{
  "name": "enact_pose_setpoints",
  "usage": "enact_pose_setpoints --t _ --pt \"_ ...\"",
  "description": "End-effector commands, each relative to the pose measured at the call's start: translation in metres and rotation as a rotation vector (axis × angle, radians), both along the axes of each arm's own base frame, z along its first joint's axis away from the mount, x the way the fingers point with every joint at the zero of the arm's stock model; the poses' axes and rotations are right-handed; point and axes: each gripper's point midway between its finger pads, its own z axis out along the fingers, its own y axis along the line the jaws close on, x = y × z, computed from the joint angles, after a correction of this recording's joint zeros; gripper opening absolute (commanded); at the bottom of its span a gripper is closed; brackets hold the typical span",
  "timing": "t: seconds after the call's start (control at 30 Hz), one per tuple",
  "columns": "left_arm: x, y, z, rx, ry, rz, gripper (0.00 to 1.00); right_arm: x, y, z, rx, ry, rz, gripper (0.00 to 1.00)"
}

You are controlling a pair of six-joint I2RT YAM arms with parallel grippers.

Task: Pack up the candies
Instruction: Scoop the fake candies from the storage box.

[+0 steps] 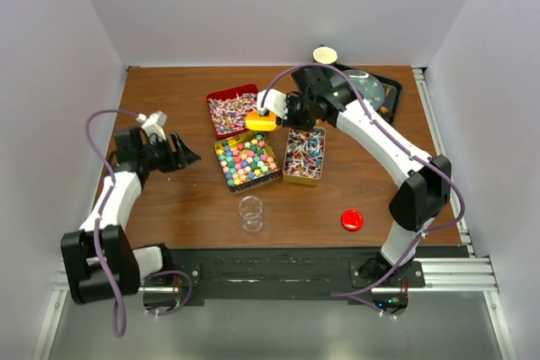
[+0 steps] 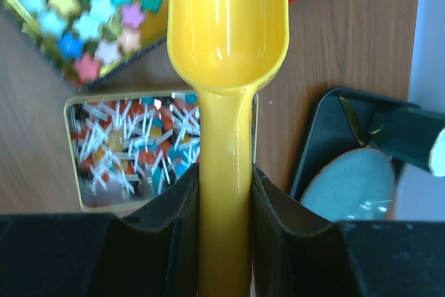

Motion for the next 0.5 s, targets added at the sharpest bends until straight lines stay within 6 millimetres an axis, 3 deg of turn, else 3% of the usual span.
enact_pose_setpoints --t 0.0,0.03,0.07,0.1,0.2,0.33,0.47 --pt "0.001 -0.025 0.015 0.096 -0.221 -0.06 0.65 -0.006 -0.006 0.008 -0.183 -0.017 0.246 0.0" --pt "-0.006 -0.028 0.003 0.106 -0.214 -0.059 0.65 -0.006 -0.007 0.011 -0.204 -0.018 0.269 0.0" --pt "-0.006 -0.037 0.014 0.115 -0.289 -0.078 0.65 -0.003 -0.009 0.01 -0.236 -0.024 0.286 0.0" --pt "-0.009 -0.04 0.012 0.118 -0.309 -0.083 0.65 0.001 -0.008 0.001 -0.28 -0.018 0.333 0.0" --pt "-0.027 -0.058 -0.006 0.114 -0.296 -0.136 0.65 0.011 -0.008 -0.004 -0.366 -0.027 0.393 0.0" --pt "-0.046 -0.068 -0.041 0.078 -0.193 -0.124 0.63 0.023 -0.002 -0.004 -0.43 -0.038 0.436 0.0" --pt "-0.048 -0.076 -0.057 0.097 -0.167 -0.112 0.61 0.029 0.008 -0.007 -0.475 -0.055 0.473 0.0"
